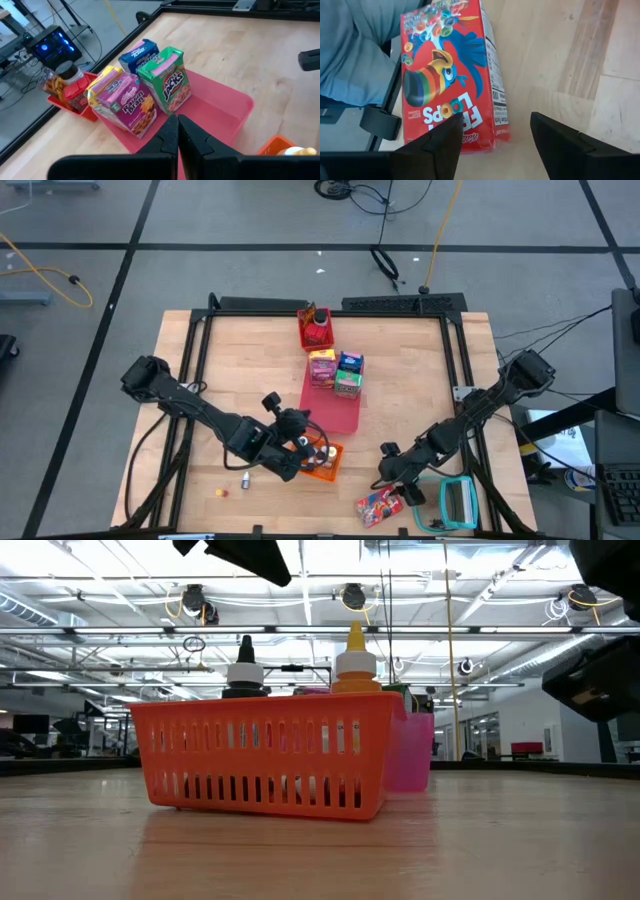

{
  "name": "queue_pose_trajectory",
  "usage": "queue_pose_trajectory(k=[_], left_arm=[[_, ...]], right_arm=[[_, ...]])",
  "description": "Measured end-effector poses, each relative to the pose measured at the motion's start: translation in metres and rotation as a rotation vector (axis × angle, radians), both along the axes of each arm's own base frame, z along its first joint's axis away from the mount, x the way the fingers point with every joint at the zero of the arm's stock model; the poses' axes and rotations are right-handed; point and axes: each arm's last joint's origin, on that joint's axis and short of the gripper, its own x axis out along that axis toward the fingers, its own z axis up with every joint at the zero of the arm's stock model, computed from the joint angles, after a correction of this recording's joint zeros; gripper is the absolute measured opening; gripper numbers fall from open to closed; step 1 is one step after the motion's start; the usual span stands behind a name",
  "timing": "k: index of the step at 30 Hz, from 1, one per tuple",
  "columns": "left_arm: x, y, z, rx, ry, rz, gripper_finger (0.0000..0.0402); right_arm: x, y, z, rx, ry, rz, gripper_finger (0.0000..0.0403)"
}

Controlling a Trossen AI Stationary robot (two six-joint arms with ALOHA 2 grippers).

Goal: Pick & Place Kitchen Items
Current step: Put the red cereal box into the red bin

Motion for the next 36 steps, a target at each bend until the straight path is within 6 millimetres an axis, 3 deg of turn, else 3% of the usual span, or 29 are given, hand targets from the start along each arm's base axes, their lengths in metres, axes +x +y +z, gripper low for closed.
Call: queue_pose_trajectory(k=[6, 18, 28, 36], left_arm=[[0.001, 0.000, 0.000, 0.007, 0.001, -0.009, 0.0008], [0.001, 0.000, 0.000, 0.008, 0.003, -0.009, 0.0008], [0.001, 0.000, 0.000, 0.008, 0.003, -0.009, 0.0008], [0.002, -0.001, 0.001, -0.020, -0.016, -0.007, 0.0008]], right_arm=[[-0.001, 0.000, -0.001, 0.000, 0.012, 0.002, 0.0174], [-0.003, 0.000, -0.002, 0.017, 0.043, 0.043, 0.0010], [-0.002, -0.003, 0.002, -0.011, 0.022, 0.074, 0.0001], [0.009, -0.006, 0.034, -0.179, 0.032, 0.094, 0.0000]])
